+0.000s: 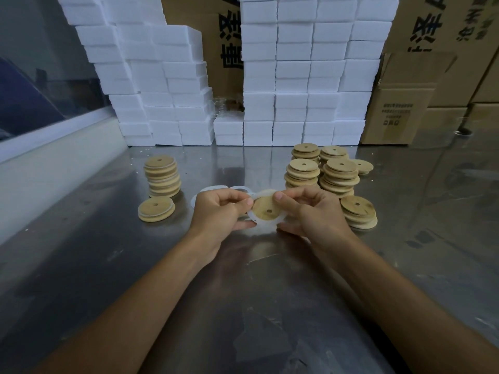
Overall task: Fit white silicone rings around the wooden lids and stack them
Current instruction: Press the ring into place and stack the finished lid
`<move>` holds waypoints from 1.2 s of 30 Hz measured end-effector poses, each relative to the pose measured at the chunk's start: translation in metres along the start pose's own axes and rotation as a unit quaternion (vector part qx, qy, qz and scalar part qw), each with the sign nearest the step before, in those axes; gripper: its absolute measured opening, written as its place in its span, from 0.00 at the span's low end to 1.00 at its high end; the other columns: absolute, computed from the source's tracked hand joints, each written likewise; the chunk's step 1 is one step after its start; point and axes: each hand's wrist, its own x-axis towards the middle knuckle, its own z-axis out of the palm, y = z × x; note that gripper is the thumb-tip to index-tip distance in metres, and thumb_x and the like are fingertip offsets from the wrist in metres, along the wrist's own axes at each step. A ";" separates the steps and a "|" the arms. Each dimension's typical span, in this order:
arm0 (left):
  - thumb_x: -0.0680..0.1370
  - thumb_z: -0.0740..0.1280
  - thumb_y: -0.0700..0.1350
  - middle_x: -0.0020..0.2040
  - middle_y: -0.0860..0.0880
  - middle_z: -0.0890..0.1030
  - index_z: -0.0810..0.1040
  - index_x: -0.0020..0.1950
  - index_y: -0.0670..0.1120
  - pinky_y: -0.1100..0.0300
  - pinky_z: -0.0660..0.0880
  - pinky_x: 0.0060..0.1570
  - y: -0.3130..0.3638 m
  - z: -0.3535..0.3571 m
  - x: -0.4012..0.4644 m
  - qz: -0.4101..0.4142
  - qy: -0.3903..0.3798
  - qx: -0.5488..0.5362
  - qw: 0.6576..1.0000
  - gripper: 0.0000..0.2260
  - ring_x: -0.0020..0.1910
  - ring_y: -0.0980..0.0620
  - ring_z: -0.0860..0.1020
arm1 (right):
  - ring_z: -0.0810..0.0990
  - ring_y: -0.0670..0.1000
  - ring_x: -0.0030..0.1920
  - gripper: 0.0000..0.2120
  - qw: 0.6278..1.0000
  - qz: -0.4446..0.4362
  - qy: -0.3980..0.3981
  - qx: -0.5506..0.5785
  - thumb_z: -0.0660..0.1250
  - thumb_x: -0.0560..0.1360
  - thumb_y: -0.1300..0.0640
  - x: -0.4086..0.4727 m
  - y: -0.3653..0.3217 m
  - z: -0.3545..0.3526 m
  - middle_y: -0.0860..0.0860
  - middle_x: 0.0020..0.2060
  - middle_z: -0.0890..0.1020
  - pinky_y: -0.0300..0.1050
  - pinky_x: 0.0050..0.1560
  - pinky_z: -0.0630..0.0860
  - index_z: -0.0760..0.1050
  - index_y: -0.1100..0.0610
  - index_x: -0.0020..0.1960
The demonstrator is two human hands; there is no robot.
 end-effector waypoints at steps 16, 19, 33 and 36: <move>0.74 0.72 0.34 0.49 0.37 0.84 0.82 0.44 0.35 0.54 0.82 0.38 0.001 -0.006 0.002 -0.040 -0.045 -0.057 0.997 0.02 0.46 0.44 0.85 | 0.87 0.54 0.41 0.04 0.999 -0.006 0.036 0.025 0.73 0.73 0.65 0.001 -0.002 -0.002 0.57 0.37 0.86 0.42 0.36 0.81 0.82 0.63 0.39; 0.74 0.71 0.33 0.49 0.38 0.84 0.80 0.44 0.37 0.52 0.83 0.40 0.001 -0.005 0.001 -0.021 -0.057 -0.034 0.998 0.01 0.47 0.43 0.85 | 0.86 0.52 0.38 0.03 0.999 -0.027 0.020 0.006 0.73 0.73 0.65 0.002 0.000 -0.005 0.56 0.35 0.86 0.41 0.35 0.81 0.82 0.62 0.40; 0.73 0.72 0.33 0.38 0.43 0.84 0.80 0.38 0.39 0.47 0.82 0.35 0.005 -0.005 0.002 0.035 -0.002 -0.086 0.996 0.05 0.41 0.42 0.85 | 0.87 0.52 0.42 0.03 0.995 -0.094 -0.010 -0.032 0.71 0.75 0.61 0.000 0.005 0.000 0.56 0.39 0.87 0.45 0.38 0.82 0.81 0.60 0.43; 0.73 0.72 0.34 0.45 0.37 0.83 0.80 0.40 0.39 0.44 0.82 0.38 0.007 -0.004 0.001 0.016 -0.008 -0.103 0.995 0.03 0.44 0.39 0.84 | 0.84 0.48 0.35 0.03 0.995 -0.102 -0.007 -0.011 0.71 0.74 0.66 -0.001 0.002 -0.001 0.56 0.34 0.85 0.38 0.37 0.80 0.81 0.63 0.42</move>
